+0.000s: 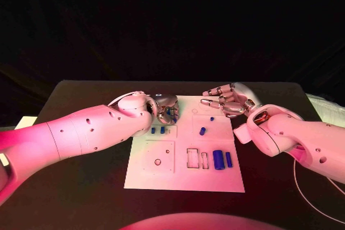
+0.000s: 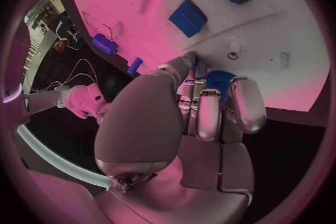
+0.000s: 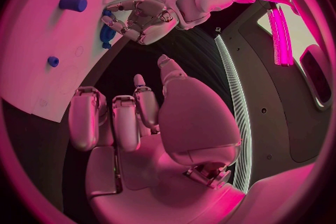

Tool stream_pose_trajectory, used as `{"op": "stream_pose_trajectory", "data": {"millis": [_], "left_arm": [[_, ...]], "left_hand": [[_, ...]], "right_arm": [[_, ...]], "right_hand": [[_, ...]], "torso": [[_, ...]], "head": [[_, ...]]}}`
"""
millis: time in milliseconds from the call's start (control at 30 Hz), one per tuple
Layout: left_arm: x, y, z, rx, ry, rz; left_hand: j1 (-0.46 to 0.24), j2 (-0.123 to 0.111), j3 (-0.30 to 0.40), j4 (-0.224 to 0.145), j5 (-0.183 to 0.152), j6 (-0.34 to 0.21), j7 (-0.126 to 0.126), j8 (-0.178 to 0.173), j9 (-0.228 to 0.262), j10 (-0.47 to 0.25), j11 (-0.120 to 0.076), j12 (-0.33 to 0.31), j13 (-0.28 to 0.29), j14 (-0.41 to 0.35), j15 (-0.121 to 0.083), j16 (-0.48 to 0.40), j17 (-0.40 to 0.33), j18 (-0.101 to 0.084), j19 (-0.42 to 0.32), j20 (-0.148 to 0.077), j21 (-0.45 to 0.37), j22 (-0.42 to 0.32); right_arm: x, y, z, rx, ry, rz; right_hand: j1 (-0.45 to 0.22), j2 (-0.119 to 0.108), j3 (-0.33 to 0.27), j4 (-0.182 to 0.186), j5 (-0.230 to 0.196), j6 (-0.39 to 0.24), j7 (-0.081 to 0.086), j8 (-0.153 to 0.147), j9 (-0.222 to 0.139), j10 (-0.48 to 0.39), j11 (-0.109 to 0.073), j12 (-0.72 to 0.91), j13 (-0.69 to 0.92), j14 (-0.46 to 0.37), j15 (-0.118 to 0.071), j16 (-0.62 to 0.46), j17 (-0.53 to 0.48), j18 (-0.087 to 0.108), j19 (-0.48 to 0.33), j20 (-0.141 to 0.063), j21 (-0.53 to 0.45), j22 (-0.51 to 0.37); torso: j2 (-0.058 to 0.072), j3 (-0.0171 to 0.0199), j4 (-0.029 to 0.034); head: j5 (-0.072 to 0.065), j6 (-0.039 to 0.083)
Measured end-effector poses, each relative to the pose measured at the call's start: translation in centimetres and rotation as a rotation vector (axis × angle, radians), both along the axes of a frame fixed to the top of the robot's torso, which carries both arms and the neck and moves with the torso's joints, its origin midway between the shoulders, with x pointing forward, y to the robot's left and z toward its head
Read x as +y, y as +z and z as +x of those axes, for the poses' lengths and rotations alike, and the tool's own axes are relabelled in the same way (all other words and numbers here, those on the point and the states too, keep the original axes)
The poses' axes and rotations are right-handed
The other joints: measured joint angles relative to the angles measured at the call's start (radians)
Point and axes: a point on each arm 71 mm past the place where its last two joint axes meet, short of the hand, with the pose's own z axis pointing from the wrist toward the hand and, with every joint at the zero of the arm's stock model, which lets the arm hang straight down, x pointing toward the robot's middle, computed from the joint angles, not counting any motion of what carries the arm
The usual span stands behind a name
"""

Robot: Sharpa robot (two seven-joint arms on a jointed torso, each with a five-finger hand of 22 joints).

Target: Assemble the parts on the task board

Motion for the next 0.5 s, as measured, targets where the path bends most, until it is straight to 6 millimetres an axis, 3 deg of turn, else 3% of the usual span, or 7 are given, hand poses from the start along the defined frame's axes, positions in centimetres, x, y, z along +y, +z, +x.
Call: {"op": "stream_pose_trajectory", "data": {"millis": [200,267,500], "left_arm": [[0.3,0.0,-0.2,-0.008,0.006,-0.014],[0.6,0.2,-0.3,-0.012,0.010,-0.024],[2.1,1.9,-0.5,-0.020,0.042,-0.106]], "left_hand": [[-0.006,0.006,0.014,-0.014,-0.004,0.010,0.003,-0.006,-0.003,0.010,0.001,-0.009,0.003,0.000,0.000,0.000,-0.007,0.000,0.000,0.000,0.010,0.009],[-0.007,0.007,0.018,-0.018,-0.004,0.011,0.003,-0.007,-0.004,0.011,0.003,-0.015,0.003,0.000,0.000,0.000,-0.008,-0.013,0.000,0.000,0.010,0.011],[-0.016,-0.003,0.025,-0.025,-0.004,0.014,0.007,-0.011,-0.008,0.019,0.002,-0.022,0.003,0.000,0.000,0.000,-0.016,-0.013,0.000,0.000,0.018,0.020]], "right_arm": [[0.1,0.0,0.0,0.000,0.001,0.001],[0.1,0.0,0.0,0.000,0.001,0.001],[0.0,0.0,0.1,0.001,0.000,0.000]], "right_hand": [[0.000,0.000,0.000,0.000,0.000,0.000,0.000,0.000,0.000,0.000,0.000,0.000,0.000,0.000,0.000,0.000,0.000,0.000,0.000,0.000,0.000,0.000],[0.000,0.000,0.000,0.000,0.000,0.000,0.000,0.000,0.000,0.000,0.000,0.000,0.000,0.000,0.000,0.000,0.000,0.000,0.000,0.000,0.000,0.000],[0.000,0.000,0.000,0.000,0.000,0.000,0.000,0.000,0.000,0.000,0.000,0.000,0.000,0.000,0.000,0.000,0.000,0.000,0.000,0.000,0.000,0.000]], "torso": [[0.000,-0.0001,0.0000],[0.000,-0.0001,0.0000],[-0.002,0.0000,0.0010]], "head": [[0.000,0.004],[0.000,0.005],[-0.001,0.010]]}}
